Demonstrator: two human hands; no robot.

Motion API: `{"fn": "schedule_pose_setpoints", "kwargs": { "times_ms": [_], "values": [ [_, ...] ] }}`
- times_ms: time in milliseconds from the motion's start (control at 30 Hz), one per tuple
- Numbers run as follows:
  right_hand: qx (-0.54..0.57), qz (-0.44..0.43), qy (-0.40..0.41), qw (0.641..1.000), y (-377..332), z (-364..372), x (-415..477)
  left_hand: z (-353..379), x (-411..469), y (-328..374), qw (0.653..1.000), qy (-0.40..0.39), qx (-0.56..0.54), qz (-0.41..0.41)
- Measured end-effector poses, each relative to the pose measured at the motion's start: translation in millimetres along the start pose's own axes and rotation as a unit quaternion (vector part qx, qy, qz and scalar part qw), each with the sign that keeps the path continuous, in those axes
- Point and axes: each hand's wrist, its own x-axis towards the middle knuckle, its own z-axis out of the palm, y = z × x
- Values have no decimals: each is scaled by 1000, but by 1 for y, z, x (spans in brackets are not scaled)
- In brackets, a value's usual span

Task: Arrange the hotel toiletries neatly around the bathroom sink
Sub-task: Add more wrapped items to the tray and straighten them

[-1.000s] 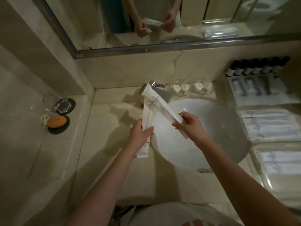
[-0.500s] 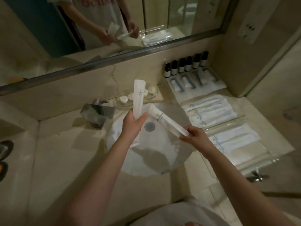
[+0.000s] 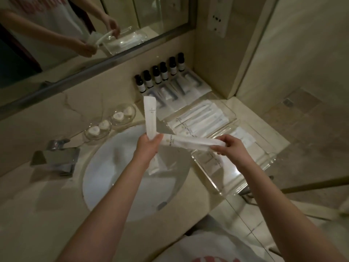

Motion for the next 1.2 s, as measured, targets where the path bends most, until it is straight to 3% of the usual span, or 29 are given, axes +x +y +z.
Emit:
{"fn": "schedule_pose_setpoints", "kwargs": {
  "times_ms": [100, 200, 300, 433, 600, 733, 900, 1200],
  "values": [
    [131, 41, 77, 987, 4, -11, 1, 14, 0, 1, 998, 13, -50, -24],
    [187, 84, 62, 977, 5, -7, 0, 32, -5, 5, 992, 1, -120, -42],
    [196, 71, 37, 977, -1, 1, -3, 53, -14, 6, 995, -51, -83, -31],
    [258, 86, 110, 956, -8, -7, 1, 78, -21, 1, 992, -124, -1, -16],
    [187, 102, 161, 964, 9, -47, -5, 97, -22, -8, 978, -166, 120, 34],
    [132, 164, 170, 963, 33, -63, -9, 107, -18, -10, 964, -191, 174, 61],
    [76, 226, 141, 961, 44, -48, -2, 112, -16, -11, 963, -196, 181, 36],
    [-139, 274, 192, 932, 33, -29, 6, 107, -21, 2, 968, -200, 146, 38]
  ]
}}
